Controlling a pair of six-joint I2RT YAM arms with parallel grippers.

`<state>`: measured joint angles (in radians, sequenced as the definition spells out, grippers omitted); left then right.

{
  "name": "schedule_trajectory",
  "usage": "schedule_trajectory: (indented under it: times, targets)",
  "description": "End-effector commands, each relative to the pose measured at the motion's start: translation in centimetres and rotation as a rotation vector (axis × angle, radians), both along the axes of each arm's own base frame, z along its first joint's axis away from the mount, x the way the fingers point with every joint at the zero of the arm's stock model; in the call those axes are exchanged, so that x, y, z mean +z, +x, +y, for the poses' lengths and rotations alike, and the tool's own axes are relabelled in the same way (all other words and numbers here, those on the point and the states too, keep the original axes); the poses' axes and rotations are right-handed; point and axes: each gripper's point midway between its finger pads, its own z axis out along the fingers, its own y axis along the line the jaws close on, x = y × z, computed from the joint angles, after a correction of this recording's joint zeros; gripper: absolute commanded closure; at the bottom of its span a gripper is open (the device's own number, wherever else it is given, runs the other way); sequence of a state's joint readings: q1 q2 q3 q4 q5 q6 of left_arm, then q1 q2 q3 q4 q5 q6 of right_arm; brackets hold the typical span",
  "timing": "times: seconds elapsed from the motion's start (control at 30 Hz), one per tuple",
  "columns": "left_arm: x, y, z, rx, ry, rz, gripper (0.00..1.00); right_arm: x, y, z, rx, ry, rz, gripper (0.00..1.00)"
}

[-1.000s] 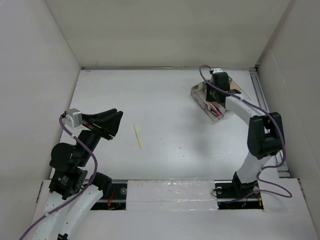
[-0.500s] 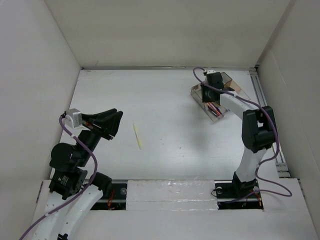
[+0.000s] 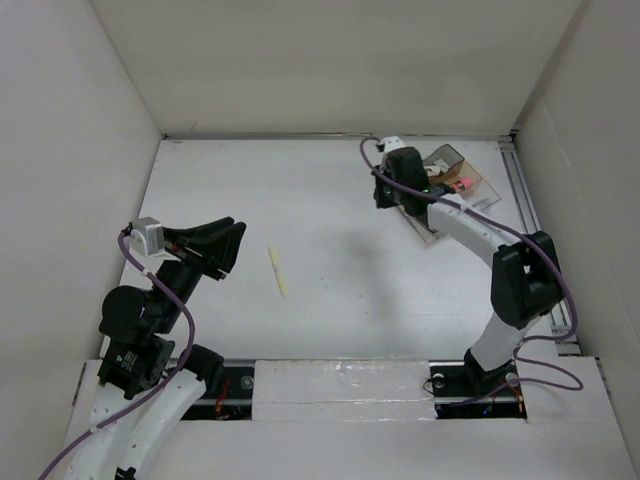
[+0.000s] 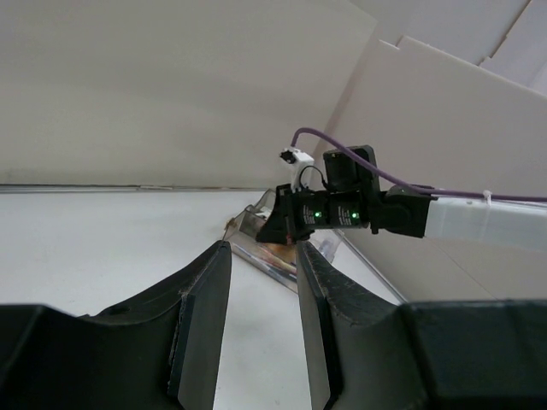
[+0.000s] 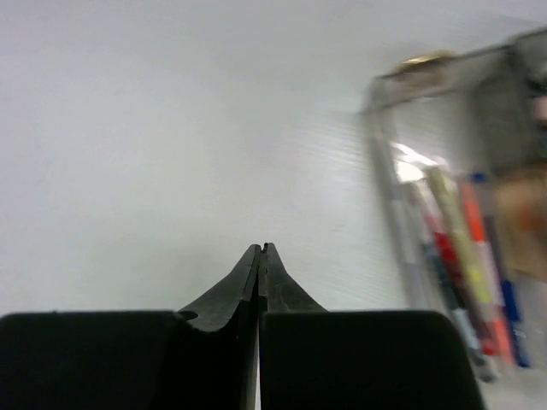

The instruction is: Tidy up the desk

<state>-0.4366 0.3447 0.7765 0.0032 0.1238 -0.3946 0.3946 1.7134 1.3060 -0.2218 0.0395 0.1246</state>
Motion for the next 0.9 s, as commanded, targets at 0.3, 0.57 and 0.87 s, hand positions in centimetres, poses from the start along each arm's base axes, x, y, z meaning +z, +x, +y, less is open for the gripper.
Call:
schedule_trajectory:
  times: [0.3, 0.57, 0.87]
  targets:
    - [0.9, -0.3, 0.4, 0.012, -0.018, -0.044, 0.68, -4.7, -10.3, 22.6, 0.394, -0.079, 0.011, 0.70]
    - [1.2, -0.4, 0.6, 0.020, -0.024, -0.051, 0.68, -7.8, -12.8, 27.7, 0.482, -0.146, 0.047, 0.61]
    - [1.1, -0.4, 0.4, 0.013, -0.017, -0.046, 0.68, -10.6, -12.7, 29.0, 0.494, -0.147, 0.097, 0.61]
